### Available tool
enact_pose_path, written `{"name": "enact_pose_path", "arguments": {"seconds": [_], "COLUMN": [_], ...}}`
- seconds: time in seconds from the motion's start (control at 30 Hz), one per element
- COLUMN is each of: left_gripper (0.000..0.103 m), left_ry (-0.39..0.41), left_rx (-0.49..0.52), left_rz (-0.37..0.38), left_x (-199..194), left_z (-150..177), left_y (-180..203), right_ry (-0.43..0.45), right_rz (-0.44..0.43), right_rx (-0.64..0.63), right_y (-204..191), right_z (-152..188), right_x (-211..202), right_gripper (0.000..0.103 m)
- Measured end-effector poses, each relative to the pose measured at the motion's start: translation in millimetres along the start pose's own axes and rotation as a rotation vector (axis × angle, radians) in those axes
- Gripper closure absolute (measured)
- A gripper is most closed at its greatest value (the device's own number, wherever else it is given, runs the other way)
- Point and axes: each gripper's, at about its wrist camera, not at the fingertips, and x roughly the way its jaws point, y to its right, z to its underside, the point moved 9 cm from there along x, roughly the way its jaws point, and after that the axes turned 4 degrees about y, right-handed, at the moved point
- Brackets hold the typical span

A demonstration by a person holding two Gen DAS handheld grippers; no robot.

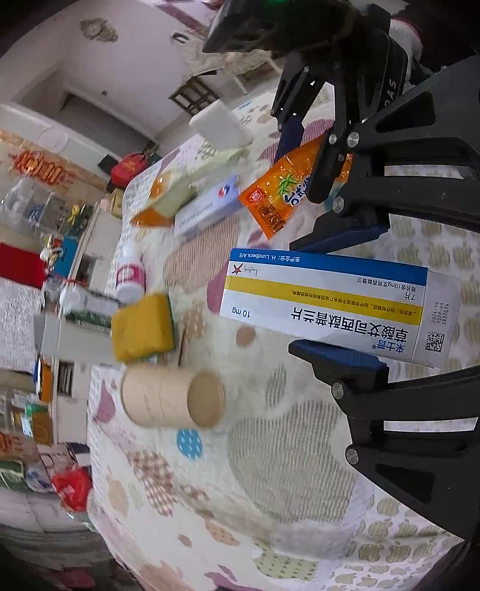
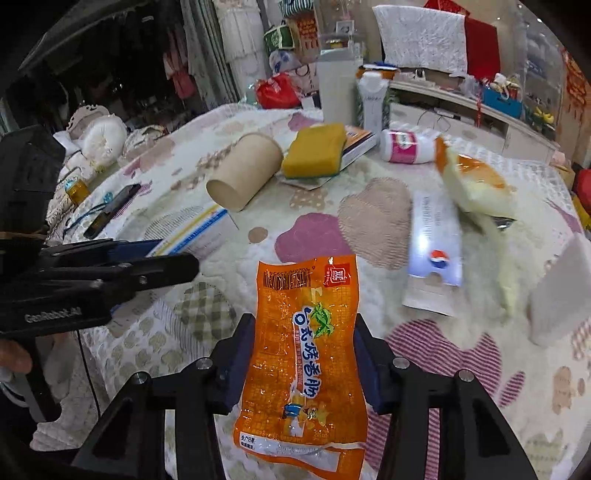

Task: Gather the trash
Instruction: 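Carry both items over the black bin and open both grippers to drop them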

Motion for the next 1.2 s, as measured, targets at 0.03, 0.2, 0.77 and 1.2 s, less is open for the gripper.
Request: {"name": "enact_pose_path", "arguments": {"seconds": [0.03, 0.2, 0.77, 1.2], "left_gripper": [0.058, 0.058, 0.058, 0.058], "left_ry": [-0.002, -0.003, -0.049, -0.160], "left_rx": [0.006, 0.058, 0.247, 0.357], "left_rz": [0.009, 0.040, 0.173, 0.367], "left_x": [-0.2, -2.7, 30.0, 69.6], "left_z": [0.1, 2.3, 10.0, 35.2], "left_y": [7.0, 42.2, 185.6, 328.9], "right_ry": [0.008, 0.057, 0.130, 0.165], "right_rz": [0.000, 0.014, 0.236, 0.451], "right_rx": [0.008, 0.046, 0.243, 0.460], "right_y": [2.7, 23.9, 156.2, 282.5], "right_z": [0.2, 4.7, 67.5, 136.0], "right_x": [-4.9, -37.4, -145.5, -224.1], "right_gripper": [0.055, 0.055, 0.055, 0.054]}}
